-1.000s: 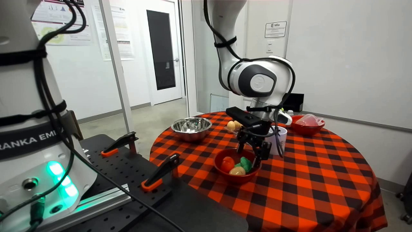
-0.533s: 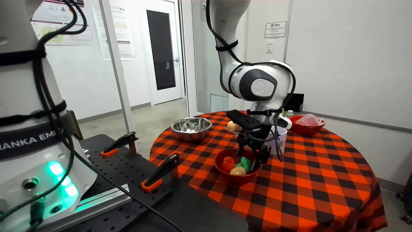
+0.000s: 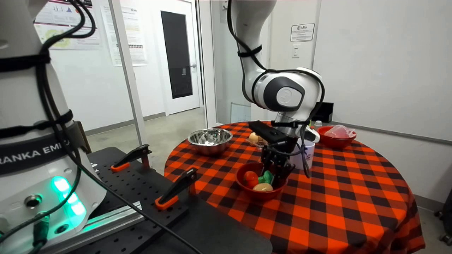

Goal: Take the plastic broccoli from the bowl and put it on the table

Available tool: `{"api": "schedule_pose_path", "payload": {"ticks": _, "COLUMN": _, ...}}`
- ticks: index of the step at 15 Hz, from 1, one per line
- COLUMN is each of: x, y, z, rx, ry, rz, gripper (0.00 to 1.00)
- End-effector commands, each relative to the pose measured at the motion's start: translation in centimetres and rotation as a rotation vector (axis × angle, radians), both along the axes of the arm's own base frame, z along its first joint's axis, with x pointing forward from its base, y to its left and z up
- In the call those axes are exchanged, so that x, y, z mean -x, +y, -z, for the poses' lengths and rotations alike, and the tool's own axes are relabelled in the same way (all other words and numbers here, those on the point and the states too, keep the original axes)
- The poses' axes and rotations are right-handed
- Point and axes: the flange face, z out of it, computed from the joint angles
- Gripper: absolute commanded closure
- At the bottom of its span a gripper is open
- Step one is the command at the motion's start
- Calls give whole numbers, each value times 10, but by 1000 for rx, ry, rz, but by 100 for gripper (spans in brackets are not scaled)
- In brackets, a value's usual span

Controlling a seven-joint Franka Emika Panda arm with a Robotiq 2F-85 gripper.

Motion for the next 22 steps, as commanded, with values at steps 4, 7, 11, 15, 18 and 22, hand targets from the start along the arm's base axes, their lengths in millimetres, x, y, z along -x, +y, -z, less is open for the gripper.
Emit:
{"api": "schedule_pose_path", "payload": {"ticks": 4, "x": -1, "y": -7, "z": -27, "rx": -56, "ry": -37, "rz": -28, "gripper": 73}}
{"api": "schedule_pose_path", "payload": {"ticks": 7, "x": 2, "y": -10, "z": -67, "rx": -64, "ry": -85, "rz": -66, "gripper": 73}}
{"api": "schedule_pose_path", "payload": {"ticks": 11, "x": 2, "y": -4, "z": -126, "rx": -114, "ry": -114, "rz": -158, "gripper": 73}}
{"api": "schedule_pose_path", "payload": {"ticks": 15, "x": -14, "y": 28, "z": -167, "rx": -207, "ry": -127, "rz": -308, "gripper": 73}}
{"api": "schedule_pose_path", "payload": {"ticks": 18, "x": -27, "y": 59, "z": -171, "rx": -293, "ry": -99, "rz": -417, "gripper": 73}}
{"api": "schedule_pose_path", "payload": {"ticks": 22, "x": -39, "y": 89, "z": -148, "rx": -366, "ry": -32, "rz": -506, "gripper": 73}}
